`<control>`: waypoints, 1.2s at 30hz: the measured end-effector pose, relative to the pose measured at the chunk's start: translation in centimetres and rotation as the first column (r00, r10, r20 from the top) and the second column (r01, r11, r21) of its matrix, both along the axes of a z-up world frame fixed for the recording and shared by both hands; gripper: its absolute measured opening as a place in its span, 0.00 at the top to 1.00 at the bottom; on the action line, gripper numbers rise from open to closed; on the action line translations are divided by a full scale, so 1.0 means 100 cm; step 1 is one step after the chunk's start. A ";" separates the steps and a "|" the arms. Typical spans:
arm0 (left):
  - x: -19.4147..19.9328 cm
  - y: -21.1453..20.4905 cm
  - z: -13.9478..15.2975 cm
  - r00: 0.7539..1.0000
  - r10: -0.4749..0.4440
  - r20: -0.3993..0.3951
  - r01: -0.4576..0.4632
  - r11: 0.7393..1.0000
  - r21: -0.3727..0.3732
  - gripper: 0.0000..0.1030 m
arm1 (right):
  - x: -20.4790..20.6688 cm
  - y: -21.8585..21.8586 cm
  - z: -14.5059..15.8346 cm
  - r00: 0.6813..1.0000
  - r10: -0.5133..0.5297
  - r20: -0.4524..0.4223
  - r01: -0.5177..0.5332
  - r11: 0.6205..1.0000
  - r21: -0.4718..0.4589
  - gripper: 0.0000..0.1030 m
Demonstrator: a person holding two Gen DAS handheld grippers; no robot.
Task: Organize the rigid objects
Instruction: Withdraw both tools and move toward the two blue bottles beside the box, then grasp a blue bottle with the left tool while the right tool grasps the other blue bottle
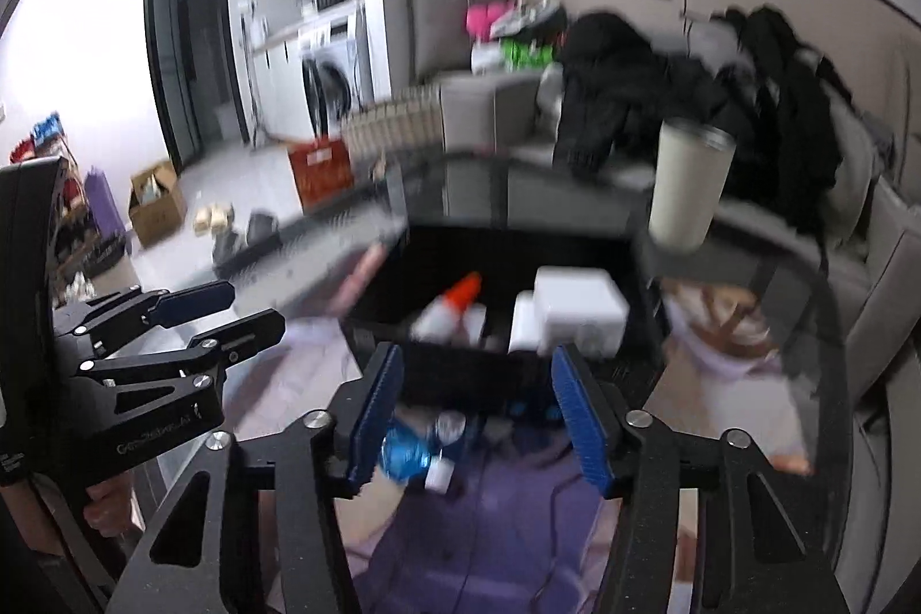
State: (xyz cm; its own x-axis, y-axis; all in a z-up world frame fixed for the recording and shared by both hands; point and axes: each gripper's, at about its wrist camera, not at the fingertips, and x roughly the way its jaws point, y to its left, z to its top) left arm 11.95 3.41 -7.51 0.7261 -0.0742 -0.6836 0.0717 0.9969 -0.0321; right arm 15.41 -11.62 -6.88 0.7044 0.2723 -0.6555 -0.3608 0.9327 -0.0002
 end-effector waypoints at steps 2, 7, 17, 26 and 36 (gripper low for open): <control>0.001 0.001 -0.012 0.999 -0.006 -0.045 0.006 1.000 -0.001 0.51 | 0.006 0.004 -0.018 0.998 -0.005 -0.056 0.004 1.000 -0.019 0.49; -0.002 0.000 -0.021 0.997 -0.025 -0.079 0.024 1.000 -0.009 0.51 | 0.022 0.011 -0.047 0.992 -0.012 -0.125 0.005 0.998 -0.055 0.51; 0.002 -0.004 -0.021 0.995 -0.048 -0.091 0.046 0.999 -0.021 0.51 | 0.032 0.019 -0.064 0.985 0.010 -0.170 -0.018 0.999 -0.047 0.51; 0.006 -0.033 -0.021 0.989 -0.090 -0.114 0.088 0.996 -0.022 0.51 | 0.031 -0.012 -0.064 0.978 -0.011 -0.210 0.004 0.999 -0.038 0.58; 0.027 -0.074 -0.030 0.974 -0.139 -0.177 0.137 0.990 -0.028 0.51 | 0.027 -0.051 -0.058 0.973 -0.068 -0.223 0.065 0.998 -0.023 0.58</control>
